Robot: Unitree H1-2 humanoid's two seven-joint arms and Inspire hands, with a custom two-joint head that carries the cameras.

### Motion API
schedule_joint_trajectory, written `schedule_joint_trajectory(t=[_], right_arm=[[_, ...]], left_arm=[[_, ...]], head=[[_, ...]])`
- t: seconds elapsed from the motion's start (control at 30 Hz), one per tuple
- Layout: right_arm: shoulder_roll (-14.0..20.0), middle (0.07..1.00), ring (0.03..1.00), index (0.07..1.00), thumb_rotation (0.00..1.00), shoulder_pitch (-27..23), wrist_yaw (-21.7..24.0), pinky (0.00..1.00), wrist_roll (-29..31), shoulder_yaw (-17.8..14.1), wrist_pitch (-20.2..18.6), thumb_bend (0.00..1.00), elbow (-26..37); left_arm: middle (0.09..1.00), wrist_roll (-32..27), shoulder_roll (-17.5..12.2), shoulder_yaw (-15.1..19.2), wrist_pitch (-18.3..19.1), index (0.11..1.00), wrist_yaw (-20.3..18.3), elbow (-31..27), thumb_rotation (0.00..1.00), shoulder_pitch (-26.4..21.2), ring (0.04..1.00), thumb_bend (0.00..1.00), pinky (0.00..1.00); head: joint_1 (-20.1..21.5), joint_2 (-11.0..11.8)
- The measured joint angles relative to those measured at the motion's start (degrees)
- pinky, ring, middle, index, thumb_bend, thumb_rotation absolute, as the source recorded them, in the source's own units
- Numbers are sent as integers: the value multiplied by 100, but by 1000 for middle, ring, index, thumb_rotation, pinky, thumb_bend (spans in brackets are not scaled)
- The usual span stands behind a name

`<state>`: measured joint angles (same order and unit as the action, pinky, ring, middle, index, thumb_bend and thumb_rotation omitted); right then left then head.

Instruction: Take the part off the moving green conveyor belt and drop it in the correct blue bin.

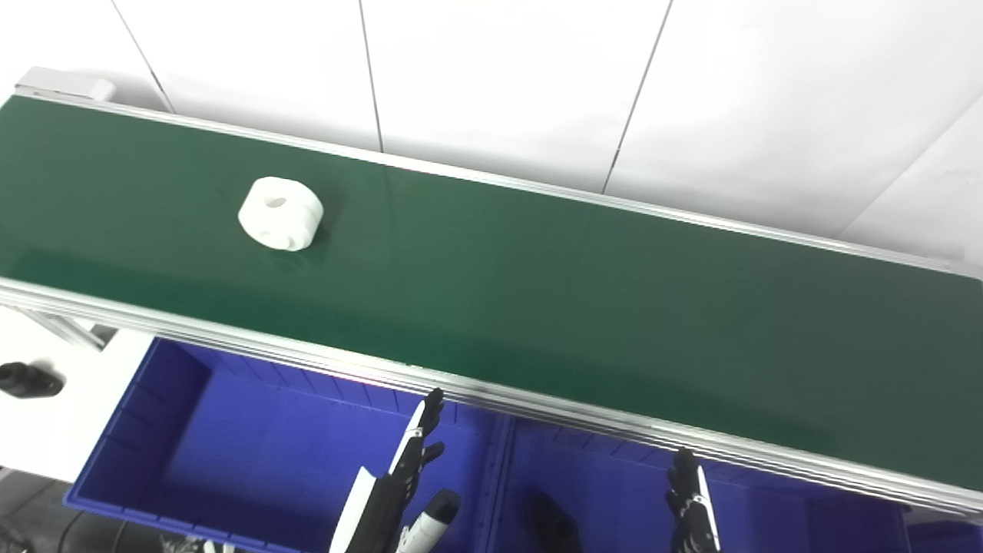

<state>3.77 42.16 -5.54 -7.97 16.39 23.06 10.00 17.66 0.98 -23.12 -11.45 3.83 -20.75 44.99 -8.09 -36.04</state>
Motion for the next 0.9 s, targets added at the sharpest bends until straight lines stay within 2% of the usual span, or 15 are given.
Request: schedule_joint_trajectory(t=[0.07,0.33,0.6,0.9], right_arm=[[0,1000,1000,1000,1000,-26,7,1000,11,-3,3,766,-48],[1,1000,1000,1000,1000,-222,7,1000,66,-3,53,811,-424],[-25,1000,1000,1000,1000,-299,-19,1000,9,6,54,826,-554],[-92,1000,1000,1000,1000,-296,-21,1000,-23,35,54,803,-549]], left_arm=[[1000,0,-2,5,-48,1000,29,75,1000,-21,977,551,888],[1000,-58,-3,51,-180,1000,110,477,1000,-160,967,579,872],[1000,-129,-8,75,-428,1000,136,698,1000,-282,968,596,897],[995,-148,-10,77,-452,1000,136,718,1000,-298,943,578,852]], head=[[-35,262],[-53,623],[70,589],[79,431]])
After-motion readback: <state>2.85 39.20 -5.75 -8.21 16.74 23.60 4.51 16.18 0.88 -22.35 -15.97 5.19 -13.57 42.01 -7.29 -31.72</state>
